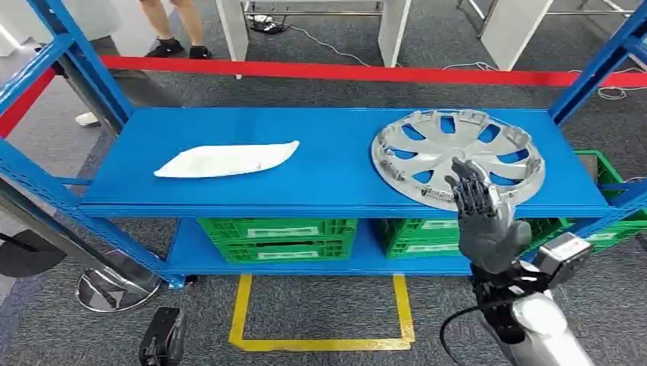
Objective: Take the parts from the cabinet and place them on the table.
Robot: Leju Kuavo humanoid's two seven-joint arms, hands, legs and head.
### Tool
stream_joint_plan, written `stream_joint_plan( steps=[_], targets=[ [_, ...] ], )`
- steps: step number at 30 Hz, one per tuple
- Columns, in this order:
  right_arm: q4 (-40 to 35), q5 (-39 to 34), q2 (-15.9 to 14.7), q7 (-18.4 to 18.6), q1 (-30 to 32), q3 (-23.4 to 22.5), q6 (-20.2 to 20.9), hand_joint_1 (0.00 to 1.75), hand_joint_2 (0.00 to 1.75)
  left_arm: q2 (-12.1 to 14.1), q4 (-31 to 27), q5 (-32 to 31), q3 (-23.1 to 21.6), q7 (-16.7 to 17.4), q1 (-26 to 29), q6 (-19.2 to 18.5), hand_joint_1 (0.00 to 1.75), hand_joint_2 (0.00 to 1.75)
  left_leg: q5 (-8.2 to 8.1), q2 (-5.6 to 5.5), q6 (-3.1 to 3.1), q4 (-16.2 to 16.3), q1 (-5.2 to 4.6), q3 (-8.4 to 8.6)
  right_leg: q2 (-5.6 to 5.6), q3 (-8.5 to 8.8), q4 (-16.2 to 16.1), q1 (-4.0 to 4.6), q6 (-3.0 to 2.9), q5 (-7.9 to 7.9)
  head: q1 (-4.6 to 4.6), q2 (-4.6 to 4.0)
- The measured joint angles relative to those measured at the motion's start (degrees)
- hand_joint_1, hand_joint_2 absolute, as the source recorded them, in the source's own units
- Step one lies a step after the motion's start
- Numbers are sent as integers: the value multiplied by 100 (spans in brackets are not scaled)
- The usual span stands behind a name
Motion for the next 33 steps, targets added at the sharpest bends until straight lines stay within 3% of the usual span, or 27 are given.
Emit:
stream_joint_plan(
  steps=[2,9,12,13,14,15,16,17,18,21,23,24,26,27,28,29,31,32,33],
  targets=[
    [61,-17,0,5,-81,11,74,0,0,0,0,-7,0,0,-29,-20,0,0,-21,-16,-46,60,-49,-45,11,156,-241,18,-43,-118,-7,0],
    [61,-18,0,4,-86,11,74,0,0,0,0,-7,0,0,-29,-20,0,0,-18,-14,-49,59,-47,-48,10,147,-237,18,-52,-120,-7,0],
    [135,-35,0,4,-116,24,137,0,0,0,0,-11,0,2,-30,-55,0,0,3,-9,-105,31,-32,-44,24,128,-186,43,-119,-122,-13,0],
    [199,-61,0,-2,-204,37,181,0,0,4,0,-28,-2,4,-79,-81,0,0,-376,-5,-219,627,-13,-287,3,192,-225,-12,-234,-125,-63,0],
    [288,-70,0,-7,-215,50,221,0,0,-9,0,-44,-7,13,-62,-96,0,0,-694,-5,-247,1832,10,-921,15,236,-222,-2,-267,-160,-59,0],
    [328,-77,0,-24,-228,61,229,0,0,-4,0,-48,-7,13,-80,-98,0,0,-60,-5,-194,982,8,-586,33,322,-222,0,-250,-213,-59,0],
    [334,-79,0,-33,-232,63,229,0,0,9,0,-48,-7,13,-85,-98,0,0,219,-6,-155,472,0,-370,34,366,-222,2,-230,-241,-61,0],
    [349,-89,0,-41,-237,66,229,0,0,18,0,-50,-7,13,-87,-107,0,0,202,-15,-123,257,-23,-239,34,361,-226,10,-209,-267,-48,0],
    [365,-96,0,-46,-248,68,227,0,0,18,0,-52,-7,13,-92,-109,0,0,184,-9,-111,132,-39,-218,50,345,-208,32,-179,-274,-57,0],
    [393,-101,0,-48,-236,76,218,0,0,22,2,-59,-7,7,-86,-118,0,0,121,-14,-64,82,-49,-233,40,334,-273,19,-87,-261,-59,0],
    [404,-103,2,-50,-247,85,218,0,0,35,2,-63,-4,2,-94,-120,0,0,147,-11,-15,-31,6,-145,26,260,-146,11,-31,-386,-31,0],
    [413,-101,2,-52,-264,83,218,0,0,37,2,-63,-4,2,-105,-118,0,0,134,-9,19,-31,6,-139,27,100,168,12,-20,-544,-31,0],
    [444,-70,2,-37,-250,87,210,0,0,39,2,-72,-4,11,-107,-114,0,0,112,-9,49,-27,-4,-134,28,-459,1183,9,16,-912,-33,0],
    [463,-41,2,-29,-248,87,188,0,0,39,2,-79,-4,24,-103,-114,0,0,101,-9,62,-20,-6,-132,28,-674,1499,9,27,-958,-26,0],
    [480,-12,2,-20,-248,87,171,0,0,39,4,-81,-4,30,-96,-114,0,0,88,-10,55,-16,-7,-122,28,-758,1539,9,29,-866,-26,0],
    [498,11,2,-20,-250,87,146,0,0,39,7,-85,-4,31,-89,-114,0,0,71,-12,53,-14,-6,-100,25,-715,1350,7,31,-661,-26,0],
    [522,57,0,-11,-260,85,120,0,0,42,9,-109,-4,31,-87,-114,0,0,15,-19,21,5,-2,-32,12,-320,421,1,11,-48,-26,0],
    [531,74,2,4,-280,83,116,0,0,42,9,-133,-4,31,-89,-114,0,0,-19,-23,-17,17,-5,-18,-9,-134,-35,3,-10,77,-24,0],
    [540,87,2,13,-312,85,111,0,0,42,9,-146,-4,33,-105,-114,0,0,-45,-34,-55,70,-56,-44,0,20,-166,20,-33,1,-27,0]
  ],
)
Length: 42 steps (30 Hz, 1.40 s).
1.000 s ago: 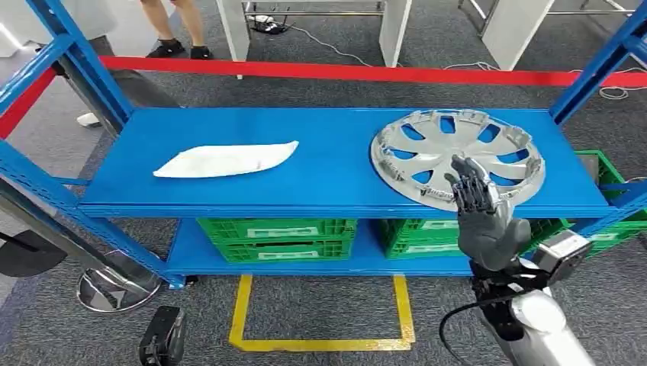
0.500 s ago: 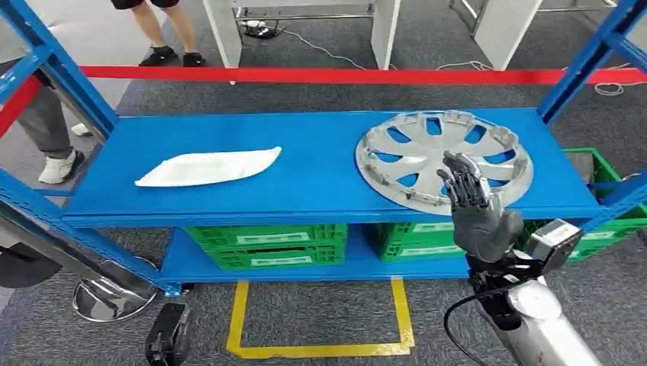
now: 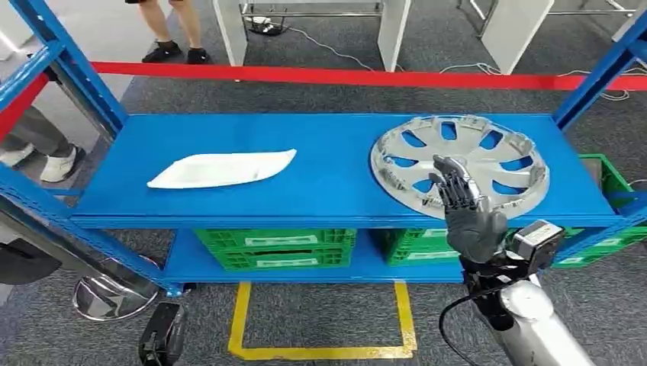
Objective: Take the parts from the cabinet and place them on the table.
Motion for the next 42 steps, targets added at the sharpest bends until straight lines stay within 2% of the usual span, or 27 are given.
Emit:
stream_joint_plan(
  steps=[3,5,6,8,9,10,11,12,13,14,16,18,20,21,24,25,26,27,29,30,33,35,36,39,40,41,42],
  targets=[
    [24,20,0,16,-39,0,-22,0,0,0,0,-40,-2,35,-13,11,0,0,13,16,-60,-24,17,1,22,-37,20,22,-105,-30,-10,0],
    [24,26,7,16,-69,0,-20,0,0,4,0,-44,-2,59,-28,20,0,0,-103,20,-130,98,26,-28,13,24,-26,-27,-169,-19,-17,0],
    [24,29,7,20,-86,0,-18,0,0,2,0,-48,-2,61,-41,24,0,0,-270,24,-160,399,31,-158,4,43,-26,-32,-206,-39,-44,0],
    [33,35,9,20,-94,0,-26,0,0,-2,0,-51,-4,61,-31,24,0,0,-675,25,-198,1339,59,-621,0,63,-25,-26,-235,-58,-37,0],
    [39,37,9,20,-82,2,-39,0,0,-2,0,-51,-4,61,-22,24,0,0,-752,25,-203,1611,59,-768,2,67,-24,-25,-241,-66,-39,0],
    [48,53,9,22,-44,2,-55,0,0,-2,2,-46,-4,57,-5,18,0,0,-710,25,-201,1759,59,-879,10,85,-23,-23,-243,-76,-41,0],
    [52,59,9,22,-11,2,-76,0,0,11,2,-44,-4,53,7,-2,0,0,-500,25,-189,1572,59,-819,16,108,-23,-23,-243,-96,-39,2],
    [59,61,9,33,-7,0,-90,0,0,15,2,-42,-4,53,11,-7,0,0,-230,25,-169,1190,58,-664,26,137,-22,-22,-236,-109,-41,0],
    [61,57,9,75,-12,0,-92,0,0,26,2,-42,-4,48,12,-9,0,0,79,25,-135,648,56,-428,31,176,-22,-20,-226,-132,-39,0],
    [66,28,9,165,-17,0,-79,0,0,31,2,-42,-4,42,13,-11,0,0,271,24,-88,186,46,-247,33,193,-25,-21,-205,-156,-39,0],
    [83,-13,7,274,-15,0,-59,0,0,37,2,-40,-4,26,9,-13,0,0,152,25,-55,24,13,-174,47,145,-6,10,-142,-167,-37,0],
    [92,-28,7,300,-12,0,-57,0,0,37,2,-33,-4,22,36,-13,0,0,143,18,-31,47,-2,-199,39,148,-47,-10,-80,-154,-30,0],
    [100,-33,7,363,-23,0,-46,0,0,39,2,-33,-2,9,36,-15,0,0,187,21,32,-79,56,-117,30,121,11,-7,-22,-239,-24,0],
    [111,-5,0,433,-48,-2,-46,0,0,44,2,-33,-2,7,28,-15,0,0,186,22,61,-90,60,-104,23,45,176,-4,-13,-352,-7,0],
    [283,238,-52,674,-101,31,-151,0,0,48,2,-33,0,5,37,-70,0,0,168,23,101,-84,52,-105,23,-652,1514,-15,36,-886,2,0],
    [363,247,-57,713,-116,40,-193,0,0,48,4,-33,-2,5,49,-81,0,0,165,22,104,-82,52,-102,23,-768,1681,-15,43,-871,11,0],
    [444,221,-57,744,-147,42,-212,0,0,46,4,-35,-2,11,56,-83,0,0,159,21,100,-79,52,-92,21,-736,1551,-16,44,-705,5,0],
    [499,206,-57,761,-189,42,-214,0,0,46,4,-33,-2,13,55,-94,0,0,151,18,92,-71,53,-84,19,-584,1182,-17,39,-438,9,0],
    [597,190,-57,759,-287,44,-214,0,0,42,4,-33,0,33,46,-116,0,0,112,16,56,-44,53,-58,7,-112,158,-20,9,66,9,0],
    [644,173,-57,752,-330,46,-214,0,0,44,2,-33,0,42,38,-118,0,0,100,15,27,-38,11,-72,5,1,39,6,-2,-52,2,0],
    [710,162,-57,737,-350,53,-212,0,0,44,4,-22,-2,66,32,-131,0,0,134,10,-53,-30,25,-92,23,16,-6,30,-79,-41,3,0],
    [737,155,-55,731,-375,55,-210,0,0,59,4,-16,0,66,24,-131,0,0,53,9,-118,22,32,-93,9,56,-58,-29,-157,0,5,2],
    [739,155,-55,724,-390,57,-203,0,0,57,4,-16,0,64,12,-131,0,0,-94,16,-155,226,28,-176,8,63,-59,-33,-193,-8,-41,0],
    [782,155,-57,722,-398,59,-203,0,0,52,4,-16,0,64,27,-135,0,0,-681,24,-213,1520,66,-765,0,61,-57,-22,-224,-18,-52,0],
    [796,155,-57,724,-391,61,-203,0,0,52,4,-11,0,64,39,-136,0,0,-714,24,-216,1756,66,-876,4,64,-56,-21,-224,-18,-59,0],
    [811,155,-55,722,-385,66,-203,0,0,55,4,-5,0,64,43,-136,0,0,-605,24,-211,1707,66,-859,9,72,-56,-20,-226,-20,-54,0],
    [824,155,-55,722,-387,70,-203,0,0,57,4,0,0,64,39,-136,0,0,-378,24,-193,1406,65,-727,17,81,-55,-19,-226,-22,-59,0]
  ],
)
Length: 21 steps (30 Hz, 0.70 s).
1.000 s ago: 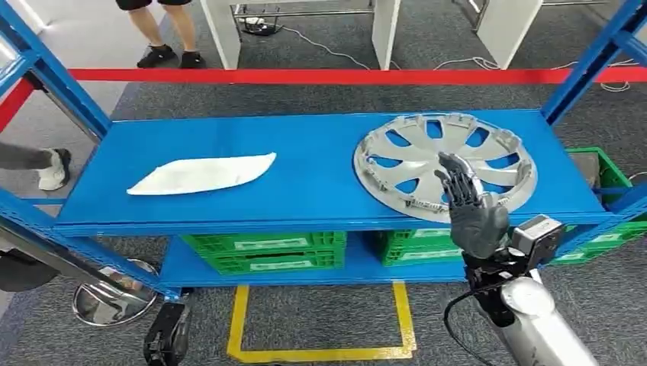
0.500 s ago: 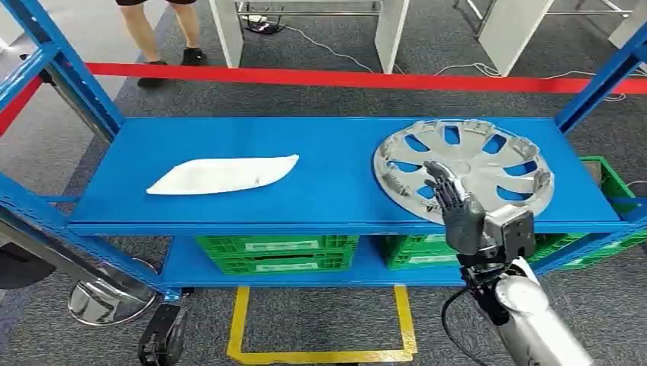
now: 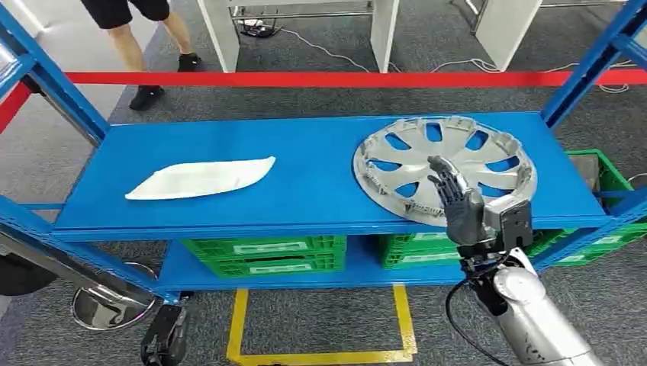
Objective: Take the parts from the cabinet and place them on the table.
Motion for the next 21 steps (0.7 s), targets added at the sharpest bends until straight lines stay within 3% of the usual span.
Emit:
stream_joint_plan(
  steps=[2,3,6,9,11,12,13,14,15,17,18,19,21],
  targets=[
    [4,0,0,0,-8,2,2,0,0,2,0,0,0,0,-9,0,0,0,545,0,66,-1059,-6,502,2,44,0,1,20,-16,2,0],
    [7,0,0,0,-14,2,0,0,0,4,0,0,0,0,-16,0,0,0,522,-5,97,-1326,-29,659,1,49,-1,14,40,-27,11,0],
    [22,0,-2,-2,-23,2,2,0,0,2,0,0,0,0,-17,2,0,0,485,1,133,-1418,-51,651,-2,15,-15,24,124,-15,13,0],
    [24,0,2,-31,-44,24,9,0,0,0,0,0,0,0,-31,2,0,0,548,8,241,-1536,-4,708,-5,-21,36,17,218,-106,22,0],
    [42,0,-2,-63,-88,37,22,0,0,2,0,0,2,0,-53,0,0,0,548,6,271,-1534,-3,700,-5,-381,807,18,248,-527,53,0],
    [61,0,-2,-74,-82,52,28,0,0,-2,0,-2,2,0,-51,-15,0,0,540,7,283,-1534,-9,696,-4,-654,1369,17,265,-743,42,0],
    [81,0,-2,-90,-79,65,35,0,0,-2,0,-4,2,0,-50,-28,0,0,537,7,285,-1528,-13,693,-5,-835,1714,18,276,-833,55,0],
    [98,-2,-2,-103,-81,74,35,0,0,-7,2,-11,2,0,-49,-28,0,0,535,6,285,-1528,-13,698,-5,-876,1765,17,279,-778,48,0],
    [112,-2,-2,-114,-87,81,35,0,0,-13,2,-20,2,0,-51,-31,0,0,529,5,281,-1527,-13,706,-6,-784,1548,17,275,-587,50,0],
    [114,-4,-2,-131,-110,85,35,0,0,-18,2,-35,2,0,-58,-39,0,0,505,1,258,-1516,-11,742,-13,-302,555,13,245,-53,52,0],
    [116,-13,-2,-144,-129,85,35,0,0,-22,2,-35,2,0,-61,-39,0,0,478,2,230,-1504,-12,755,-21,-67,56,11,229,45,50,0],
    [127,-24,-2,-155,-144,90,35,0,0,-18,2,-35,2,0,-73,-39,0,0,470,0,195,-1476,-58,722,-20,38,-3,32,217,-47,46,0],
    [138,-35,-2,-175,-126,96,35,0,0,-13,4,-39,2,-2,-69,-44,0,0,489,1,147,-1464,-45,702,4,12,1,50,154,-29,42,0]
  ],
)
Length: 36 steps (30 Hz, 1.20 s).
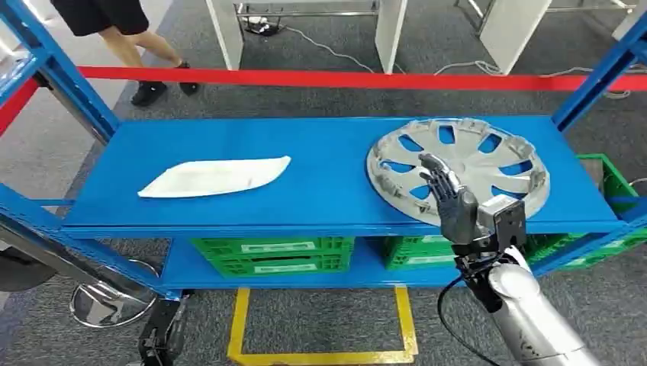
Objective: Take the parts from the cabinet and place them on the table.
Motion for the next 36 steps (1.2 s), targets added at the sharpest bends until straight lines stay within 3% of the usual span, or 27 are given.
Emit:
stream_joint_plan(
  steps=[2,4,6,7,8,9,10,12,13,17,19,20,22,23,24,25,27,28,29,30,32,33,34,36],
  targets=[
    [4,-2,0,-4,-4,7,-2,0,0,2,2,0,0,0,-5,0,0,0,-14,-2,-49,-6,7,20,4,14,-19,-17,-62,11,4,0],
    [4,-4,0,-11,-13,7,-2,0,0,15,2,-2,0,-2,-21,0,0,0,-226,4,-118,297,14,-93,-14,73,-47,-42,-146,0,-31,0],
    [9,-9,0,-17,-12,7,-2,0,0,13,2,-2,0,-2,-7,0,0,0,-616,6,-159,1202,41,-533,-16,89,-47,-34,-182,-23,-28,0],
    [11,-9,0,-20,-7,9,-2,0,0,13,4,-4,-2,-2,6,0,0,0,-733,6,-167,1604,42,-748,-14,95,-46,-30,-196,-33,-33,0],
    [13,-11,0,-24,3,15,-2,0,0,13,7,-11,-2,-2,14,7,0,0,-723,6,-164,1797,42,-877,-4,107,-46,-26,-202,-47,-33,0],
    [13,-13,0,-26,11,20,-2,0,0,15,9,-13,-2,-2,14,7,0,0,-579,6,-152,1714,41,-866,3,131,-46,-23,-202,-62,-31,0],
    [13,-15,0,-33,13,22,-2,0,0,17,9,-15,-2,-4,10,11,0,0,-319,5,-128,1394,40,-746,10,163,-46,-17,-200,-84,-35,0],
    [13,-17,0,-41,8,24,-2,0,0,26,9,-24,-2,-13,3,22,0,0,278,3,-14,339,9,-298,15,255,-50,-2,-179,-147,-35,0],
    [15,-15,0,-48,3,24,-2,0,0,37,9,-42,0,-18,-9,31,0,0,189,7,54,186,-10,-188,9,266,-59,8,-154,-171,-15,0],
    [39,2,0,-70,-11,33,-4,0,0,28,9,-63,-2,-44,-27,66,0,0,89,8,128,-74,-29,-96,-5,270,-14,3,11,-106,-13,0],
    [52,18,4,-90,-53,31,-11,0,0,26,11,-70,-2,-61,-43,63,0,0,90,6,156,-139,22,41,-6,122,230,-2,38,-257,7,0],
    [57,20,0,-94,-85,33,-11,0,0,26,11,-72,0,-68,-59,61,0,0,72,4,180,-139,22,56,-2,-59,577,-7,67,-418,31,0],
    [90,35,-7,-96,-70,33,-20,0,0,17,11,-96,0,-68,-56,37,0,0,25,1,193,-138,20,81,-3,-617,1468,-13,108,-768,35,0],
    [111,35,-7,-96,-50,35,-17,0,0,17,11,-109,0,-68,-43,26,0,0,0,0,188,-134,21,102,-3,-822,1708,-13,125,-797,37,0],
    [127,37,-7,-96,-35,37,-17,0,0,13,11,-114,0,-68,-28,24,0,0,-31,-4,178,-134,23,143,-5,-881,1662,-17,139,-665,39,0],
    [144,37,-7,-98,-36,37,-17,0,0,9,11,-114,0,-68,-21,24,0,0,-70,-8,161,-132,29,194,-6,-821,1386,-26,147,-404,35,0],
    [162,37,-9,-103,-38,37,-17,0,0,7,11,-116,0,-68,-29,13,0,0,-172,-9,106,-124,44,333,-16,-451,375,-54,166,330,35,0],
    [179,35,-13,-103,-34,37,-17,0,0,9,13,-116,0,-68,-32,11,0,0,-215,-9,67,-125,42,365,-8,-347,163,-49,164,378,31,0],
    [199,35,-13,-105,-48,48,-15,0,0,7,17,-116,0,-70,-53,11,0,0,-222,-7,43,-83,26,362,-20,-361,-29,-6,117,194,35,0],
    [201,35,-13,-101,-40,50,-13,0,0,7,17,-116,0,-74,-59,11,0,0,-253,-8,2,-68,22,319,-16,-295,46,-4,-10,277,37,2],
    [205,35,-13,-105,-22,50,-20,0,0,7,20,-133,-2,-85,-42,9,0,0,-280,2,-57,-52,25,369,-10,-297,48,15,-92,220,31,2],
    [203,41,-13,-111,-34,50,-35,0,175,15,20,-140,-2,-87,-51,15,0,0,-325,2,-89,-27,26,362,-9,-227,18,-30,-119,224,22,2],
    [203,63,-13,-114,-46,50,-63,0,175,15,20,-151,-2,-92,-63,15,0,0,-363,5,-113,157,29,304,-9,-172,5,-35,-144,210,9,2],
    [212,153,-13,-46,-72,50,-157,0,175,9,20,-157,-2,-90,-76,15,0,0,-675,9,-163,926,50,-100,-21,-130,4,-28,-202,162,-2,0]
  ],
)
